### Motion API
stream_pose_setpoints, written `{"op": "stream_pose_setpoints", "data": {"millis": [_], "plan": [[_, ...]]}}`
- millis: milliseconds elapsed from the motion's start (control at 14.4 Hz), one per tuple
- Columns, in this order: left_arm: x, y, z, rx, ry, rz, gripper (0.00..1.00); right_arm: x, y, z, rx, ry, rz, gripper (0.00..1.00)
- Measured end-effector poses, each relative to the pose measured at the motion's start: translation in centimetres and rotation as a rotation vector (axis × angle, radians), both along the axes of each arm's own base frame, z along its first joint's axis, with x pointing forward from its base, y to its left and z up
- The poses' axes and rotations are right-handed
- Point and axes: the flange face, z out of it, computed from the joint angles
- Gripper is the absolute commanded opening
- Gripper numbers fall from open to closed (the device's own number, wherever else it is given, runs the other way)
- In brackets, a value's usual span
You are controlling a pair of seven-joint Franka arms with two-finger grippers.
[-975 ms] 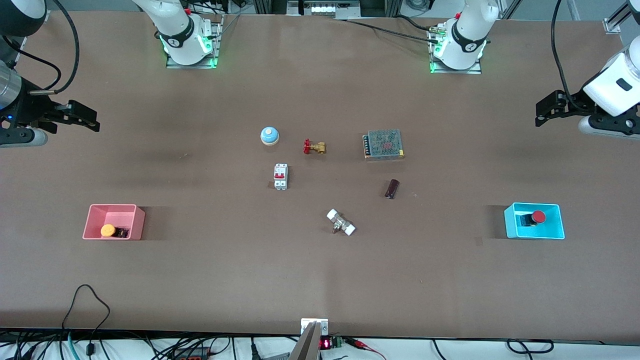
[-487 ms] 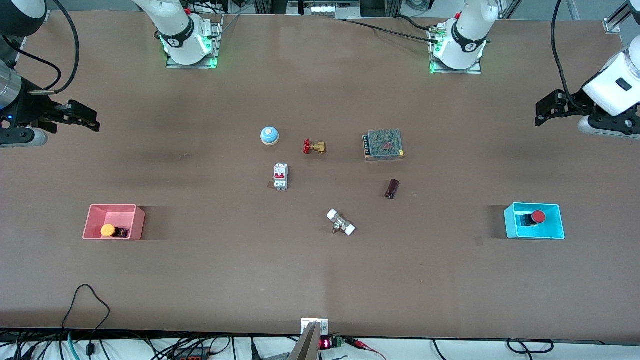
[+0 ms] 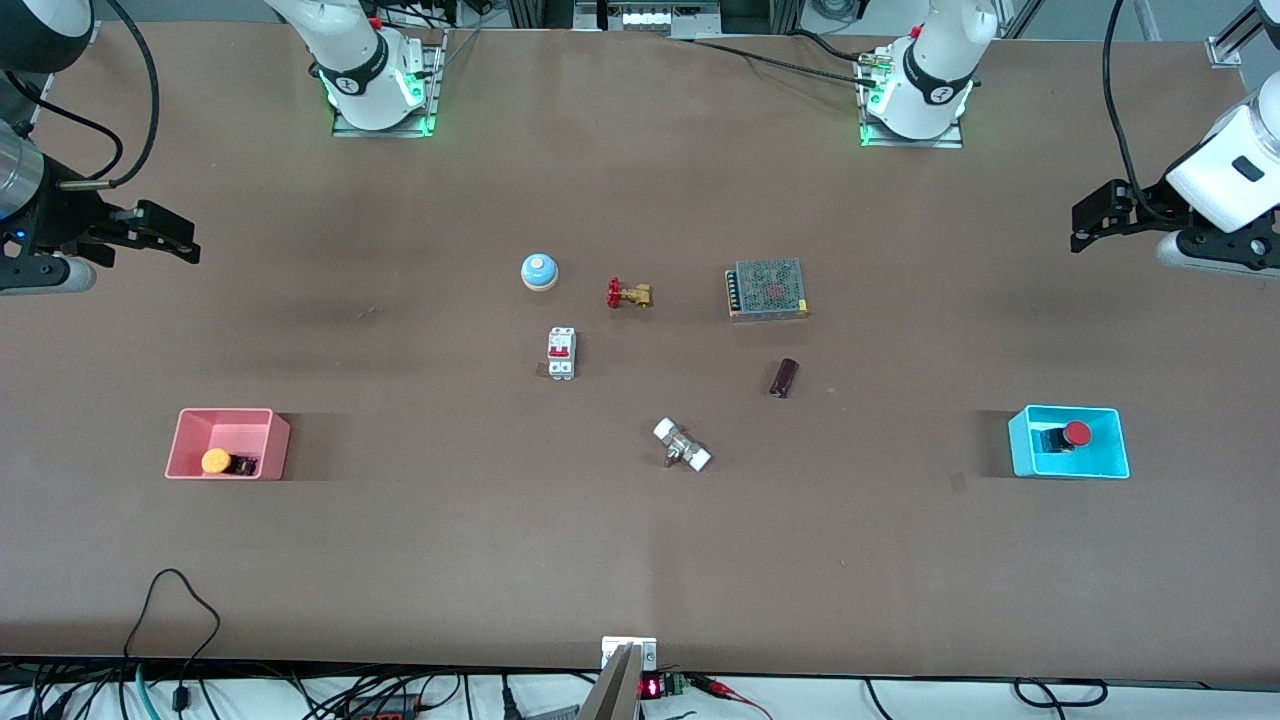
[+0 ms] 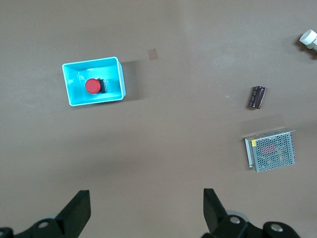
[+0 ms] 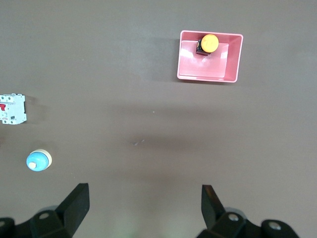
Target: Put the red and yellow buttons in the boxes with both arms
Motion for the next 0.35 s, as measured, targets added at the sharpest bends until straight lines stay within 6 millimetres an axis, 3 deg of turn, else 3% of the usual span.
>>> {"op": "stream_pose_setpoints", "data": {"millis": [348], "plan": [[-0.10, 0.02, -0.07, 0.000, 0.009, 0.000, 1.00, 0.00, 0.06, 0.00, 0.000, 0.000, 0.001, 1.00]]}}
